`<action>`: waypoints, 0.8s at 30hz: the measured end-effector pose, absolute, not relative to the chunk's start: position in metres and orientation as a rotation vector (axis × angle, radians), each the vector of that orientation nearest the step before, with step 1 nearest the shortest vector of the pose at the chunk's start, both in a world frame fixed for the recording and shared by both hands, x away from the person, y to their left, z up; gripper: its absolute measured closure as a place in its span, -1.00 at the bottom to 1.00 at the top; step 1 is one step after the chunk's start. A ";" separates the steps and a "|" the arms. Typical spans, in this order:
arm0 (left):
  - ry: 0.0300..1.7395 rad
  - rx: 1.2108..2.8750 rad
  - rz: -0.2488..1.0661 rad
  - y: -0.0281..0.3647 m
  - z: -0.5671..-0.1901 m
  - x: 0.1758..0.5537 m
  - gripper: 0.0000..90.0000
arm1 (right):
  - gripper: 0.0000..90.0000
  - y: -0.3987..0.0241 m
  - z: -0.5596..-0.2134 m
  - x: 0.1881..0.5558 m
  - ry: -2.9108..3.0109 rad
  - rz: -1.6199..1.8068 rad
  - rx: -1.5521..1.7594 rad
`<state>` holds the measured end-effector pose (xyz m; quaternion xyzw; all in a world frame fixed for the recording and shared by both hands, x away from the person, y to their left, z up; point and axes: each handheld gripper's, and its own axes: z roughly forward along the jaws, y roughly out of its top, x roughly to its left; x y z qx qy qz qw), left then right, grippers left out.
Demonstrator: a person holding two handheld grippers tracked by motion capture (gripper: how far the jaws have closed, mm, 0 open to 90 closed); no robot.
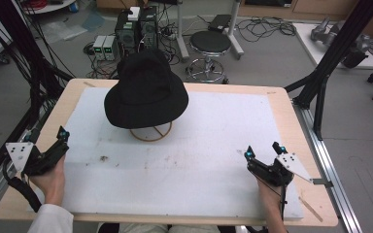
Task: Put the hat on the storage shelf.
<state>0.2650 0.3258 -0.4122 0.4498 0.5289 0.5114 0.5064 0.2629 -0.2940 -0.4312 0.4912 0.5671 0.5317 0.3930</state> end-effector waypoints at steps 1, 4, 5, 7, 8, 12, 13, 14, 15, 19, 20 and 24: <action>1.274 1.091 1.231 0.325 -0.415 0.265 -0.51 | -0.85 -0.294 -0.431 0.263 1.439 1.348 1.245; 1.273 1.114 1.215 0.323 -0.420 0.265 -0.51 | -0.85 -0.294 -0.432 0.262 1.436 1.349 1.245; 1.273 1.119 1.208 0.322 -0.421 0.265 -0.51 | -0.85 -0.294 -0.432 0.262 1.437 1.348 1.246; 1.269 1.125 1.194 0.322 -0.421 0.263 -0.51 | -0.85 -0.294 -0.432 0.262 1.436 1.350 1.250; 1.266 1.123 1.191 0.322 -0.422 0.262 -0.51 | -0.85 -0.294 -0.432 0.262 1.436 1.350 1.250; 1.271 1.127 1.184 0.324 -0.427 0.255 -0.51 | -0.85 -0.293 -0.433 0.262 1.438 1.355 1.251; 1.276 1.120 1.180 0.324 -0.428 0.253 -0.51 | -0.85 -0.293 -0.433 0.262 1.441 1.352 1.248; 1.284 1.113 1.176 0.325 -0.429 0.251 -0.51 | -0.85 -0.293 -0.433 0.263 1.444 1.349 1.245; 1.288 1.104 1.177 0.326 -0.429 0.250 -0.51 | -0.85 -0.293 -0.433 0.263 1.443 1.352 1.243; 1.298 1.089 1.185 0.330 -0.429 0.248 -0.51 | -0.85 -0.292 -0.433 0.264 1.455 1.351 1.240; 1.300 1.089 1.187 0.331 -0.430 0.248 -0.51 | -0.85 -0.292 -0.433 0.264 1.456 1.351 1.238; 1.298 1.089 1.176 0.330 -0.432 0.249 -0.50 | -0.85 -0.292 -0.433 0.264 1.458 1.349 1.239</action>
